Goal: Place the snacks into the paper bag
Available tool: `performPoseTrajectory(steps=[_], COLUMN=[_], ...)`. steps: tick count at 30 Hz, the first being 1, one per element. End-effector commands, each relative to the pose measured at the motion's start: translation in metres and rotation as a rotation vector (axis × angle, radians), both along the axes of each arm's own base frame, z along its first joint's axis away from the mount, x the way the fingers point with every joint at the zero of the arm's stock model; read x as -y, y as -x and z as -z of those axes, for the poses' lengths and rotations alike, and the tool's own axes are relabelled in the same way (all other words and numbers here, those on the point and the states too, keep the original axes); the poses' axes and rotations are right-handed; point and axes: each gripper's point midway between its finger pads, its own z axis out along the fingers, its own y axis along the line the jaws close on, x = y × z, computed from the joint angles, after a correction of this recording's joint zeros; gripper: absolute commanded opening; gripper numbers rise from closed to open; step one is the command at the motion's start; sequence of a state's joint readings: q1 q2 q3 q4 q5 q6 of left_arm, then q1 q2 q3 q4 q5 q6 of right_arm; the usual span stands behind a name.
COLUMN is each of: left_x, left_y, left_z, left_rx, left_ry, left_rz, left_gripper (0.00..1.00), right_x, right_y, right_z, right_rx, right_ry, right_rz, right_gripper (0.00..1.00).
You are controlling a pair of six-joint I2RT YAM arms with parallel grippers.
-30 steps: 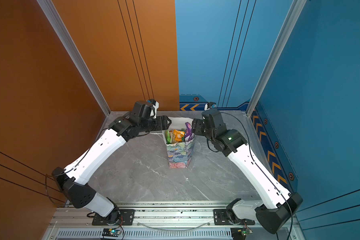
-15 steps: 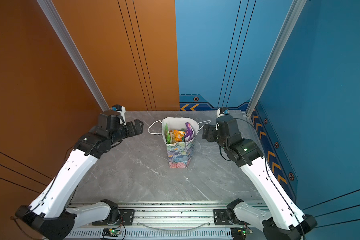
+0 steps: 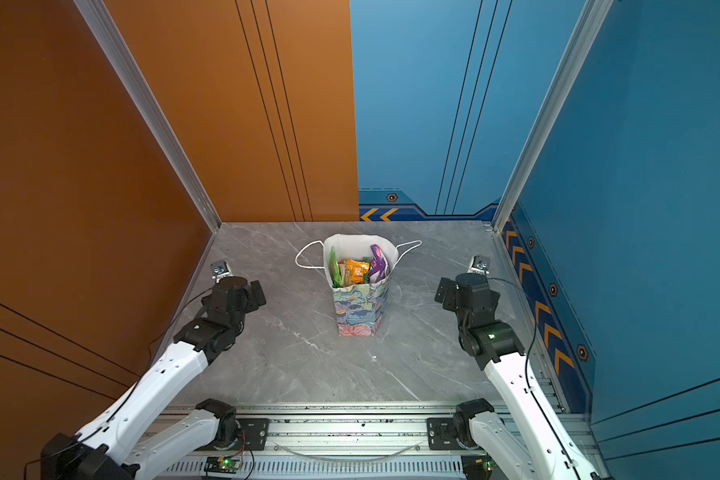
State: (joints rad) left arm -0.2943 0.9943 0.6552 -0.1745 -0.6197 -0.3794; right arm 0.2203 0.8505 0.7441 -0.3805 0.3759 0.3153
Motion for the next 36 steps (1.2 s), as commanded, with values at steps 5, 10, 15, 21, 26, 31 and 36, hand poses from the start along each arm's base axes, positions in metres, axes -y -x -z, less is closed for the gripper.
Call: performPoseTrajectory(steps=[5, 10, 15, 21, 26, 31, 36], left_x=[-0.031, -0.03, -0.002, 0.003, 0.003, -0.003, -0.014], left_y=[-0.028, -0.043, -0.053, -0.051, -0.056, -0.061, -0.065], left_z=[0.009, 0.043, 0.068, 0.079, 0.086, 0.088, 0.09], left_rx=[0.097, 0.077, 0.223, 0.222, 0.21, 0.187, 0.147], left_ry=[-0.241, -0.363, -0.311, -0.236, -0.231, -0.222, -0.207], left_rz=[-0.128, -0.068, 0.157, 0.25, 0.258, 0.225, 0.168], left_gripper=[0.98, 0.98, 0.98, 0.98, 0.98, 0.98, 0.98], right_x=[0.015, 0.021, 0.013, -0.004, -0.002, 0.009, 0.026], right_y=[-0.042, -0.061, -0.079, -0.082, -0.085, -0.091, -0.087], right_z=[0.03, 0.058, 0.099, 0.104, 0.112, 0.126, 0.128], right_rx=[0.057, 0.054, 0.025, 0.134, 0.151, 0.179, 0.139], right_ry=[0.196, 0.276, 0.31, 0.273, 0.207, 0.143, 0.14], right_rz=[0.048, 0.076, -0.005, -0.116, -0.148, -0.133, -0.031], right_gripper=[1.0, 1.0, 1.0, 1.0, 1.0, 1.0, 1.0])
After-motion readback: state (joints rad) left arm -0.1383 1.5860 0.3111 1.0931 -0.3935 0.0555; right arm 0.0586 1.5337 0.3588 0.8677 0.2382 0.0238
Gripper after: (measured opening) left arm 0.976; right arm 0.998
